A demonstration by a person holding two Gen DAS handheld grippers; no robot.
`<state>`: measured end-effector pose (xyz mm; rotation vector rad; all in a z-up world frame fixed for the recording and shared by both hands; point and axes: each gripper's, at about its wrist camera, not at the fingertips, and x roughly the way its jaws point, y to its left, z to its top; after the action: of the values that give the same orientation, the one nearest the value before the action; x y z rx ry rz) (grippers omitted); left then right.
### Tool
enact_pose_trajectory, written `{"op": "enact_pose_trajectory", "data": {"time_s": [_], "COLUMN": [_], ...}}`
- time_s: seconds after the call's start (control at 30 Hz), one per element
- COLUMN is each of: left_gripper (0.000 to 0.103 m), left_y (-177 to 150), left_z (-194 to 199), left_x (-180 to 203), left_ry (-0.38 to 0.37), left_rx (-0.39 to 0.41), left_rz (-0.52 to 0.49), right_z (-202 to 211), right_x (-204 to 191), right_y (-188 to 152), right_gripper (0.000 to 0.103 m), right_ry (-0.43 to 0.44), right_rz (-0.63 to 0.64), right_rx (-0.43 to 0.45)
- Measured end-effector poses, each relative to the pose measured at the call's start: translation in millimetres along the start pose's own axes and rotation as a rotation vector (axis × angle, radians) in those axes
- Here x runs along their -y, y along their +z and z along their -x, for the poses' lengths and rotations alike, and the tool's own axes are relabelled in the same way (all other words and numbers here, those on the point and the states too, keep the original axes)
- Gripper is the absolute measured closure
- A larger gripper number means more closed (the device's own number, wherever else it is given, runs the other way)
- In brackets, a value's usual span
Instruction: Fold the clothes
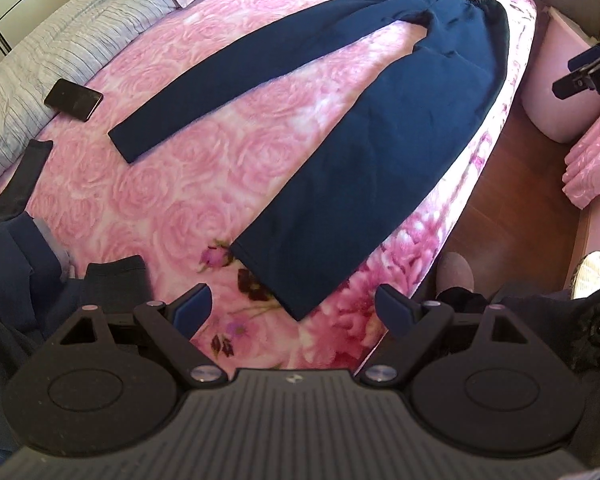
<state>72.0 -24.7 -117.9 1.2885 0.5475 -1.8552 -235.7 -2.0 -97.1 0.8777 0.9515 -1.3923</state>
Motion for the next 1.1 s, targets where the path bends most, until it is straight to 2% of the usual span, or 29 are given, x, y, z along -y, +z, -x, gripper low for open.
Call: {"op": "enact_pose_trajectory", "data": {"time_s": [0.27, 0.37, 0.5, 0.63, 0.7, 0.8, 1.0, 1.1], "left_gripper": [0.016, 0.016, 0.016, 0.019, 0.022, 0.037, 0.039, 0.042], "left_y": [4.2, 5.9, 10.5, 17.6, 22.1, 32.0, 48.2, 47.7], "left_z": [-4.2, -8.2, -19.0, -34.9, -50.6, -80.7, -139.6, -164.1], "left_x": [1.7, 7.1, 28.6, 65.2, 84.7, 109.6, 164.9, 190.1], "left_ry": [-0.020, -0.022, -0.009, 0.050, 0.070, 0.075, 0.173, 0.250], "left_rx": [0.020, 0.032, 0.069, 0.144, 0.155, 0.117, 0.025, 0.023], "left_rz": [0.006, -0.025, -0.129, -0.296, -0.333, -0.299, -0.291, -0.382], "right_z": [2.2, 4.9, 13.7, 14.4, 12.7, -3.5, -72.3, -99.1], "right_x": [-3.5, 0.6, 18.4, 53.3, 72.6, 104.4, 166.9, 187.8], "right_y": [6.6, 3.6, -2.3, -2.5, -1.0, 8.3, 34.0, 40.9], "right_gripper": [0.032, 0.032, 0.032, 0.032, 0.032, 0.032, 0.032, 0.032], "right_ry": [-0.016, -0.034, -0.077, -0.106, -0.117, -0.120, -0.051, -0.030], "right_rz": [0.016, 0.016, 0.015, 0.041, 0.067, 0.175, 0.415, 0.464], "right_rx": [0.002, 0.005, 0.037, 0.081, 0.104, 0.133, 0.101, 0.076]}}
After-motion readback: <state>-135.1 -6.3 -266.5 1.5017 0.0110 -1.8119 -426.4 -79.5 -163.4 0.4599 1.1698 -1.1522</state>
